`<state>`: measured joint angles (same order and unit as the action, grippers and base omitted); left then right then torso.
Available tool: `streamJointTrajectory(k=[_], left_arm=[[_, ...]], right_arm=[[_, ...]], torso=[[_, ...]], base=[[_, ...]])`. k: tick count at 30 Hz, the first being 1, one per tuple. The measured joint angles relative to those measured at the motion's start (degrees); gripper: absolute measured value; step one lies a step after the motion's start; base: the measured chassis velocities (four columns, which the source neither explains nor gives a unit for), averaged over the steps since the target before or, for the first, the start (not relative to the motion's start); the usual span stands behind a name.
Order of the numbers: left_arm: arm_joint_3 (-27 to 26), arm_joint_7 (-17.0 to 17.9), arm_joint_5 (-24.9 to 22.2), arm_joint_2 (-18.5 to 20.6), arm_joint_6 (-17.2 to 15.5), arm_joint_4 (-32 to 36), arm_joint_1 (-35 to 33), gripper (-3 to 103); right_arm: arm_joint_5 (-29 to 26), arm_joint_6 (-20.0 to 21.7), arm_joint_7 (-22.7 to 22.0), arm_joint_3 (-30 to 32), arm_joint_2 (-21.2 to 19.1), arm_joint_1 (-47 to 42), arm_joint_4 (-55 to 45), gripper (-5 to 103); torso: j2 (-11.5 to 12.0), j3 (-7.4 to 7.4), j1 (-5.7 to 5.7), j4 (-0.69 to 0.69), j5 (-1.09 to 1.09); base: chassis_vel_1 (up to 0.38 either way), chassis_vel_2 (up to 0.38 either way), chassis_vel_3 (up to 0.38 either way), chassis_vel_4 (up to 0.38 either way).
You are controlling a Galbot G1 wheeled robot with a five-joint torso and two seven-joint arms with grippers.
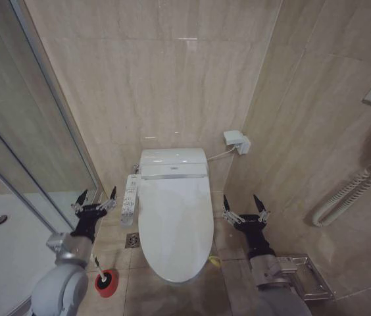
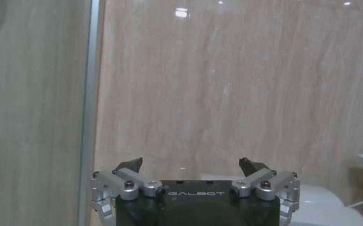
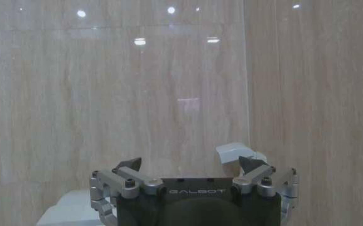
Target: Open the toilet lid, clean the toilet bowl with a toilet brush, close the toilet lid, and flush.
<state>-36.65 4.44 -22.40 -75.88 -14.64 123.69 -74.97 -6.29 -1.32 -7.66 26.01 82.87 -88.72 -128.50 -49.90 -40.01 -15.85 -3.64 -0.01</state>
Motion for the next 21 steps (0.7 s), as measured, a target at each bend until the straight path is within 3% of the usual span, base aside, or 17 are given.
streamJointTrajectory(k=[3, 9, 11, 14, 21], left_arm=[[-0.10, -0.06, -0.54, 0.12, -2.10, 0.39, 1.23, 100], [0.02, 0.02, -0.26, 0.07, -2.14, 1.34, 0.69, 100], [1.19, 0.72, 2.25, -0.48, 1.21, 3.34, -2.02, 100], [1.96, 1.21, 4.06, -0.88, 3.63, 4.59, -4.68, 100], [2.25, 1.33, 4.63, -1.00, 5.10, 4.74, -5.52, 100]], right_arm=[[0.00, 0.00, 0.00, 0.00, 0.00, 0.00, 0.00, 100], [0.00, 0.00, 0.00, 0.00, 0.00, 0.00, 0.00, 100], [0.00, 0.00, -0.01, 0.01, 0.01, -0.01, 0.00, 100], [0.00, 0.00, 0.00, 0.01, 0.00, 0.01, 0.00, 100], [0.00, 0.00, 0.00, 0.00, 0.00, 0.00, 0.00, 100]], torso=[[0.00, 0.00, 0.00, -0.01, 0.00], [0.00, 0.00, 0.00, 0.00, 0.00], [0.00, 0.00, -0.01, -0.02, -0.01], [0.00, 0.01, 0.00, 0.02, 0.03], [0.00, 0.01, 0.00, 0.00, 0.01]], base=[[0.000, 0.000, 0.000, 0.000], [0.000, 0.000, 0.000, 0.000], [0.000, 0.000, 0.000, 0.000], [0.000, 0.000, 0.000, 0.000], [0.000, 0.000, 0.000, 0.000]])
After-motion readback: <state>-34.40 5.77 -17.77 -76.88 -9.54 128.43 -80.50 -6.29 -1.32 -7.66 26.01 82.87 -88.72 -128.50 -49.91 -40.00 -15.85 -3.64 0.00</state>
